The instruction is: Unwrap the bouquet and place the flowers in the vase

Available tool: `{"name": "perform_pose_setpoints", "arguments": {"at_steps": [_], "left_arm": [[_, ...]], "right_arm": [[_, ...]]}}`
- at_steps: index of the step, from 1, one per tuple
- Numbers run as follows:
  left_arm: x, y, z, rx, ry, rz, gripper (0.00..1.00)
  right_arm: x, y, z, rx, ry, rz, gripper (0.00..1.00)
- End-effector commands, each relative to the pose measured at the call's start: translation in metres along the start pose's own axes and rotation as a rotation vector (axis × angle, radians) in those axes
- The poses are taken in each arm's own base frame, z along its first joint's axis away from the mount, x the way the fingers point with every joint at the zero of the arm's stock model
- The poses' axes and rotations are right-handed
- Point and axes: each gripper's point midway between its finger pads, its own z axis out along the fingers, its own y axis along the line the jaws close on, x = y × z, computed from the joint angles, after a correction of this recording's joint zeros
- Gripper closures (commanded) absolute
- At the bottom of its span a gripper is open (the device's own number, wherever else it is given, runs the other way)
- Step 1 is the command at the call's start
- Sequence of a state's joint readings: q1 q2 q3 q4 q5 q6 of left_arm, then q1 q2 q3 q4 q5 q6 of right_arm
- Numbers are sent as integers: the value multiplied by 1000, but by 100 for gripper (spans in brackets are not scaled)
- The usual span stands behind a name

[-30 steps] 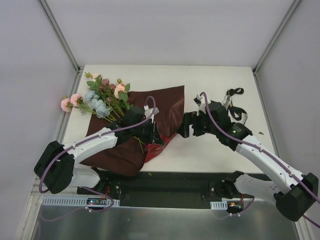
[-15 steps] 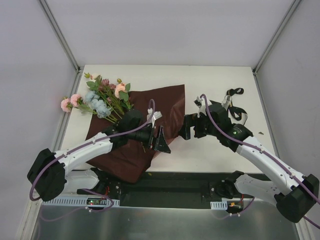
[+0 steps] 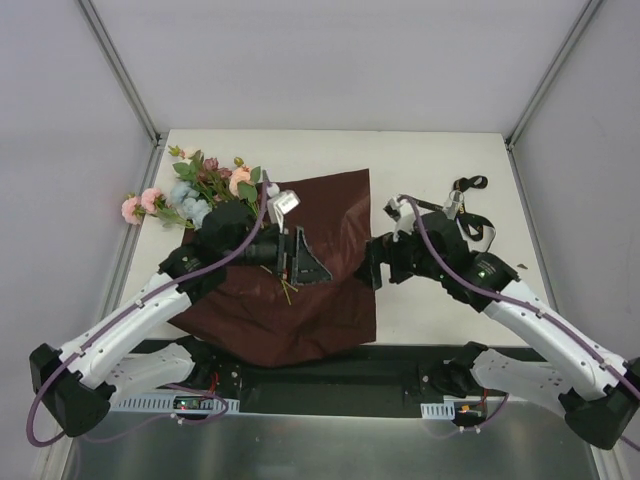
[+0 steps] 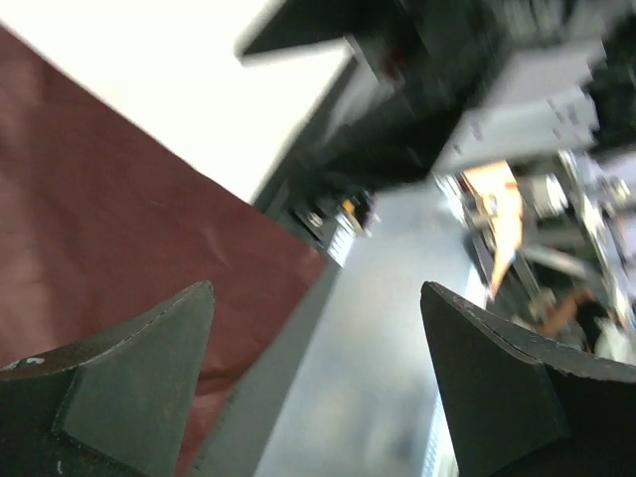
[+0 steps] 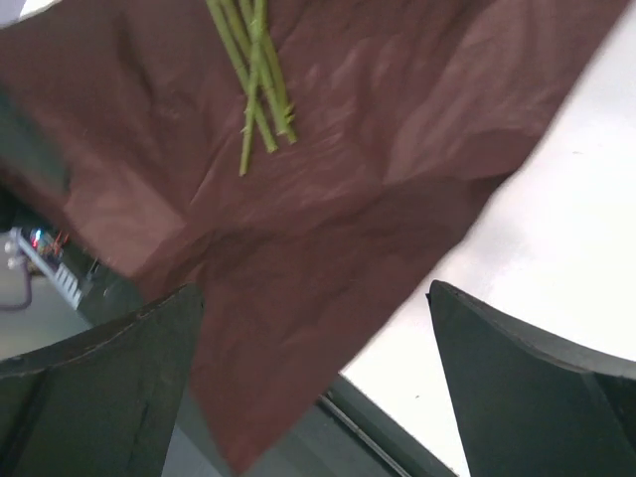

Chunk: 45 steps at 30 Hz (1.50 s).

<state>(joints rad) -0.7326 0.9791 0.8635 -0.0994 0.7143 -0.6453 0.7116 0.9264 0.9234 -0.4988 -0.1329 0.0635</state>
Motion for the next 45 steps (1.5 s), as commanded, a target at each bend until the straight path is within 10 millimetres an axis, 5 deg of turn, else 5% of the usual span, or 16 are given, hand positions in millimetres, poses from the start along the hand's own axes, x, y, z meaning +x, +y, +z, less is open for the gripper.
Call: {"name": "perform_pose_setpoints", "arguments": {"at_steps": [1,6,13,18,22,25,30,45], "left_arm": [[-40,56,-44,-287,-198,-60,16],[-62,111,-89,-507,-393,-183,19],[-89,175,-90,-719,-393,-311,34],[-92,231,-86,-875,-317,-351,44],[-84,277,-76,-970,-233,-402,51],[-76,298,-76,-1038,-196,-419,47],[-65,308,-74,-1089,-148,-389,43],[-49,335,-49,-1119,-43,-396,67]], "right_arm": [[-4,50,7,-116,17,-119,0],[6,78,36,-147,70,-143,5],[63,62,69,-111,204,-92,38],[78,43,54,-59,194,-71,38],[68,23,27,24,124,-93,38],[62,12,9,69,86,-108,38],[57,-1,-10,109,42,-132,38],[49,-6,-37,98,-60,-112,40]]}}
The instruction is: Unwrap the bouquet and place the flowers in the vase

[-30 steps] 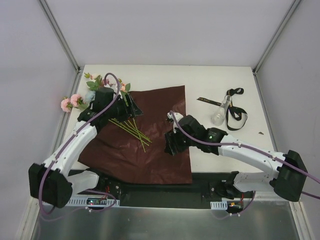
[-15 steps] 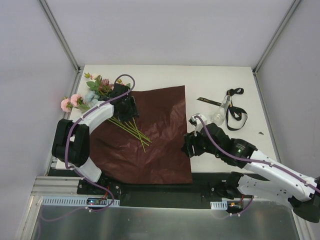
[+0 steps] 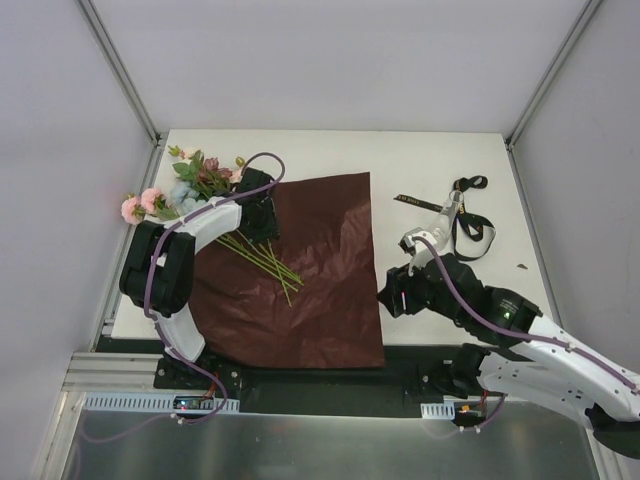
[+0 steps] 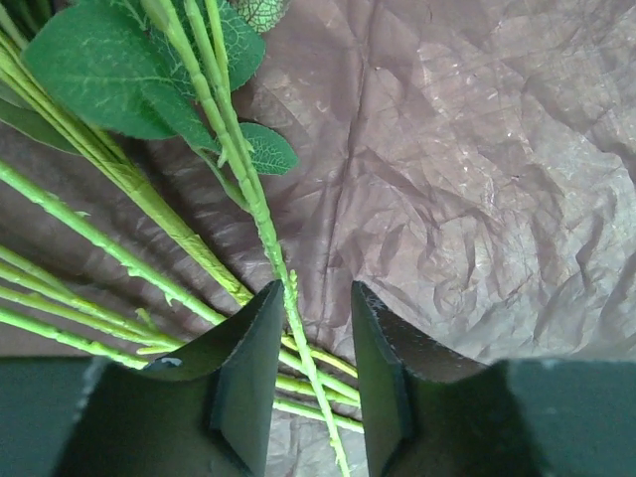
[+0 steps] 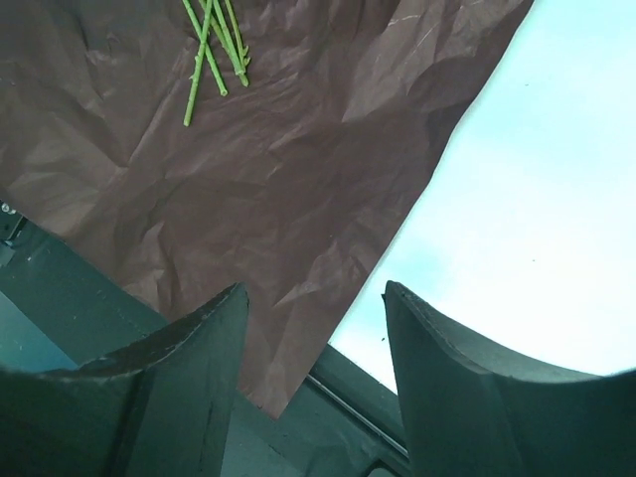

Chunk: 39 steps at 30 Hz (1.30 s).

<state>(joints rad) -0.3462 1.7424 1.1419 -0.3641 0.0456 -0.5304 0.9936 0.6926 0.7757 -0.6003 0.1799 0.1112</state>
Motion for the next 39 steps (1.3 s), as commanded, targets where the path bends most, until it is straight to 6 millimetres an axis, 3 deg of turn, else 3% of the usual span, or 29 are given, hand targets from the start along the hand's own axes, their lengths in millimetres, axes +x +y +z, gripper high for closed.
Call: {"name": "perform_pose_setpoints", "arguments": {"at_steps": [1,2,4,9,21,31,36,39], "left_arm": [[-5,-5,1,-15,-16,43,70],[-5,-5,1,-16,-16,49,78],[-4,-5,-1,-16,-22,61,81],[-1,3,-6,-39,-36,65,68],[13,13,-4,-65,-23,63,70],[18,20,-11,-97,-94,113,64],[16,19,-8,-99,-93,98,70],[15,19,-12,-92,-115,89,64]], "right_arm": [[-5,-6,-9,20,-35,6,40],[-5,-6,-8,22,-34,10,40],[-4,-5,-7,23,-20,5,41],[-7,-2,-4,18,-16,3,41],[-6,3,3,3,0,5,42],[-3,3,4,0,9,10,43],[-2,3,3,0,9,12,43],[-1,2,1,3,12,13,43]]}}
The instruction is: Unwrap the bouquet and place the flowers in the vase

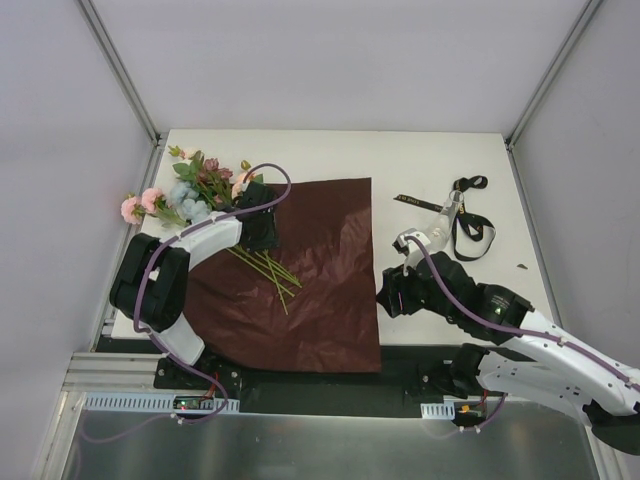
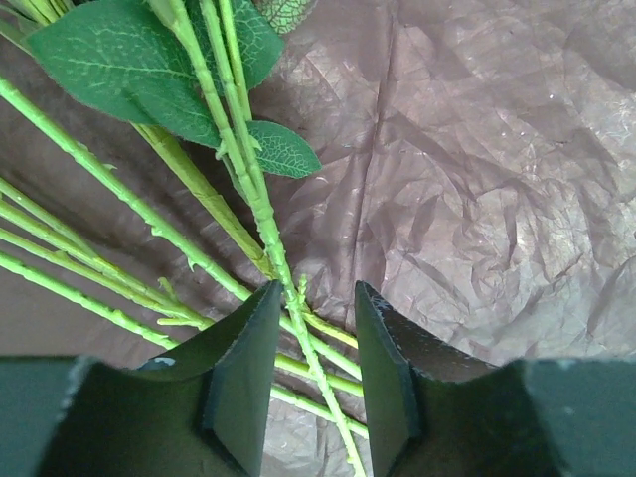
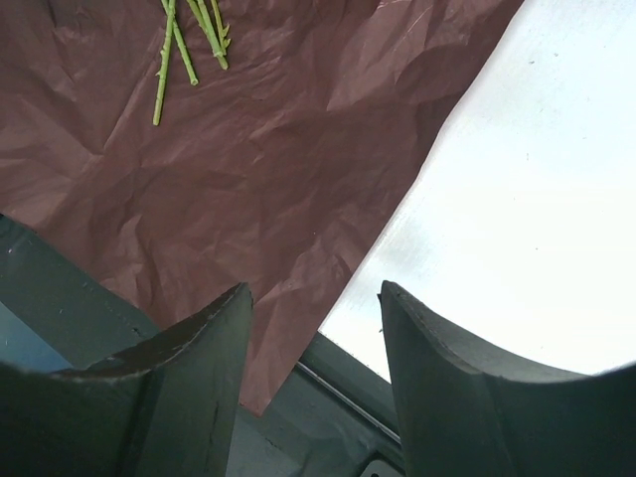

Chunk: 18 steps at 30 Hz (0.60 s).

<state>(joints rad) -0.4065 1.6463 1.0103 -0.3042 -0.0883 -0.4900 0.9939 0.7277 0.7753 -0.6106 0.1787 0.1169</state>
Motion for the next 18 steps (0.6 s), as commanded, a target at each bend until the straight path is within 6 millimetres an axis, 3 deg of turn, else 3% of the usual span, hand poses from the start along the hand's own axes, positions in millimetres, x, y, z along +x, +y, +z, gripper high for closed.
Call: {"name": "perform_pose_setpoints", "arguments": {"at_steps": [1,6,10,14,18], "left_arm": [[-3,6,-7,-18,-43,-6,63],[-6,7,-19,0,-100,-16,62],[-15,7,-30,12,-154,-17,55],[-17,8,-22,11,-129,-32,50],[-14,0,-9,27,-77,-38,56]], "right_arm": [[-7,3,-4,-12,-30,18,43],[-6,2,-4,-10,-27,18,43],[-7,5,-1,-17,-19,15,44],[-11,7,2,-20,-24,13,44],[-12,9,2,-30,-26,12,44]]}}
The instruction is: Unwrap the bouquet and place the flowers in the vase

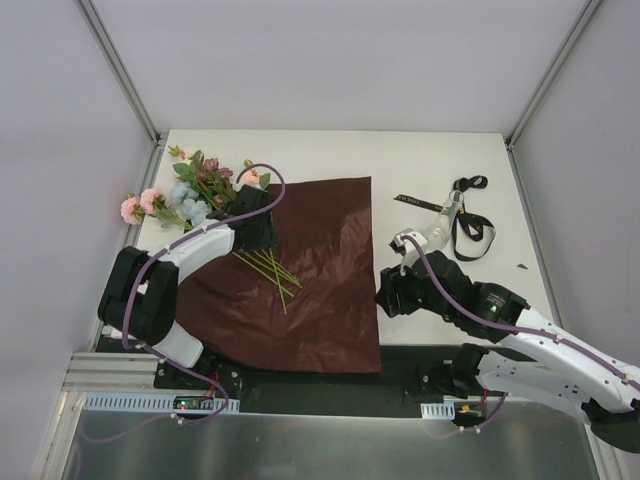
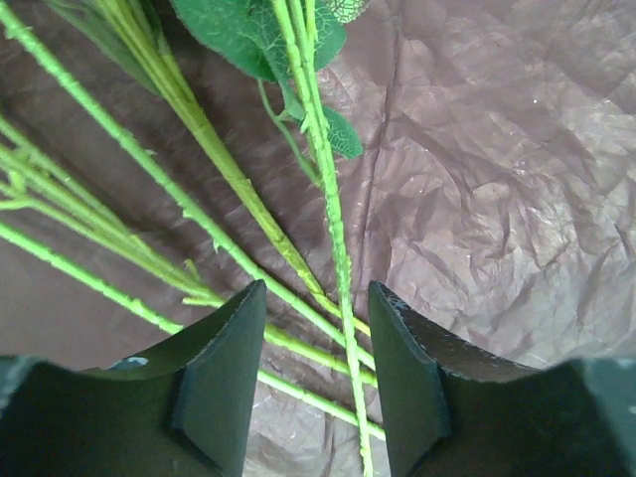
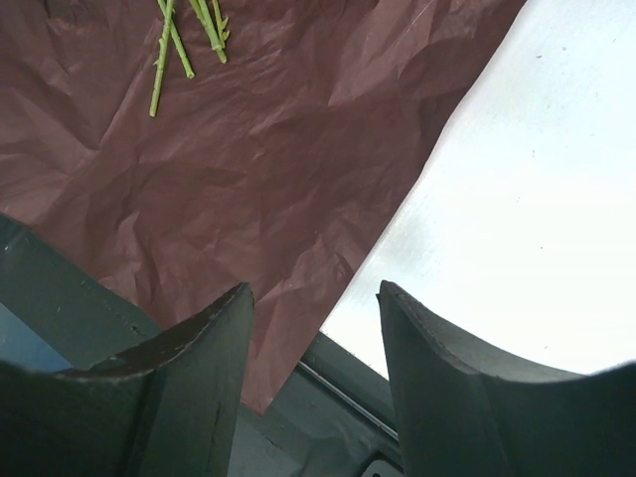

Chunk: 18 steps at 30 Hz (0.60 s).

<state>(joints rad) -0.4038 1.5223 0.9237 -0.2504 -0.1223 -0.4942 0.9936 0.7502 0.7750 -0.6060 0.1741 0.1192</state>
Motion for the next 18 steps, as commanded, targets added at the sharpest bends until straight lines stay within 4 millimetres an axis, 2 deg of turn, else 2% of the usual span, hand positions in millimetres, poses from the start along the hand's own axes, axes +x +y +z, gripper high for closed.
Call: {"name": "perform_pose_setpoints", "arguments": {"at_steps": [1,5,9,10,12,16,18], "left_arm": [[-4,-6,16,8,39,-17,57],[0,-12,27,21,77,-18,69],[0,-19,26,50,87,-9,88],[-5,-23,20,67,69,-8,99],[-11,-27,11,84,43,-8,100],[-35,-36,-25,144,-61,-5,100],[-39,-36,-38,159,-84,-2,100]], "right_arm": [[-15,8,-3,-33,-44,10,44],[-13,6,-6,-23,-36,-1,44],[-12,4,-7,-19,-36,-4,44],[-12,4,-7,-19,-36,-4,44],[-13,5,-6,-21,-37,-1,44],[-16,11,-2,-40,-42,8,44],[-17,15,1,-56,-40,9,44]]}}
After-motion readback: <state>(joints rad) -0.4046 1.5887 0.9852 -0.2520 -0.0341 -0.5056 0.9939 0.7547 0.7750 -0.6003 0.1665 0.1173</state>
